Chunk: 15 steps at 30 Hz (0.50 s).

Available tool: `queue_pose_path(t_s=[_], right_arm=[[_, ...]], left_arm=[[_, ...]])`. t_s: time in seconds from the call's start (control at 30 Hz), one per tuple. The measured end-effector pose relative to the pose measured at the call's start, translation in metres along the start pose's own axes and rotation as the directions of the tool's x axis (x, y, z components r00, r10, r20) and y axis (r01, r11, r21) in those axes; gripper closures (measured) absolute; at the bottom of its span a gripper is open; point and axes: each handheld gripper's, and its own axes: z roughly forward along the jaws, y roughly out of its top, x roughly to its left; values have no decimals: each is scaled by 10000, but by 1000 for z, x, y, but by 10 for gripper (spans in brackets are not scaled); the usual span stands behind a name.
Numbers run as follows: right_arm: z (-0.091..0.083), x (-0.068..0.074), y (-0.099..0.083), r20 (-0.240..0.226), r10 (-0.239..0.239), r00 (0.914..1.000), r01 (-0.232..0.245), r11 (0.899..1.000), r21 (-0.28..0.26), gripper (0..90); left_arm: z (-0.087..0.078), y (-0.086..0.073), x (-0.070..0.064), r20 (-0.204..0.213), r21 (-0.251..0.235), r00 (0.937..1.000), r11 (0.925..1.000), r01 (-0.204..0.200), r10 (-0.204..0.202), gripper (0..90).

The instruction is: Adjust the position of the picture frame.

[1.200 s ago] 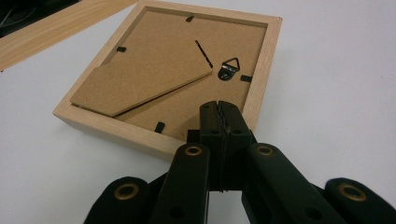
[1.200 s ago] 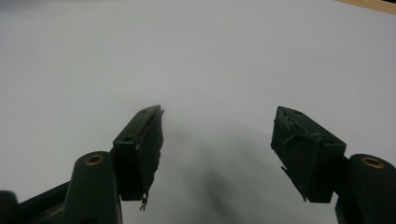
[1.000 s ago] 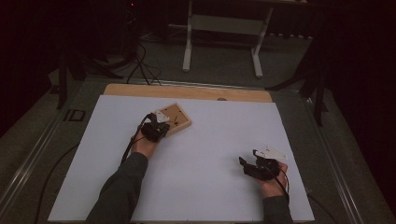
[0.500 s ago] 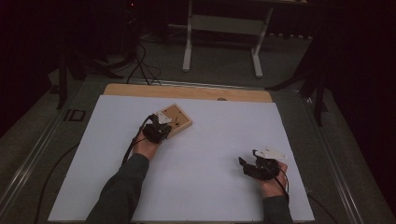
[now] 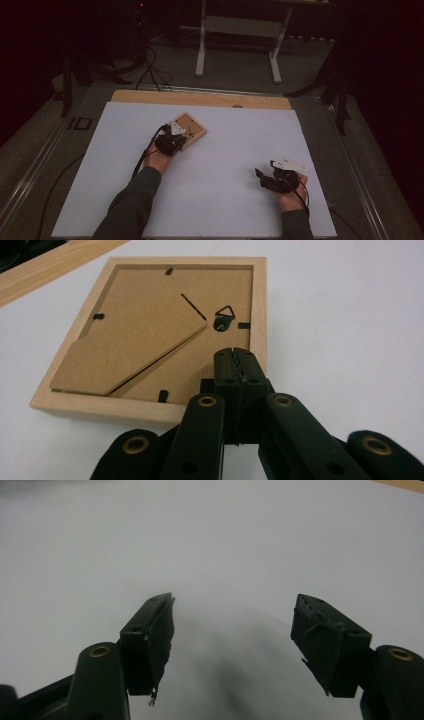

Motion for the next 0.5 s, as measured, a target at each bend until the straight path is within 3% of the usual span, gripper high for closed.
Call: queue_pose_path(t_s=[0.5], right_arm=[[0,0,0,9,14,10000,-14,10000,-12,327]], left_arm=[[-2,-4,-11,326,-280,9994,9995,115,-106,898]])
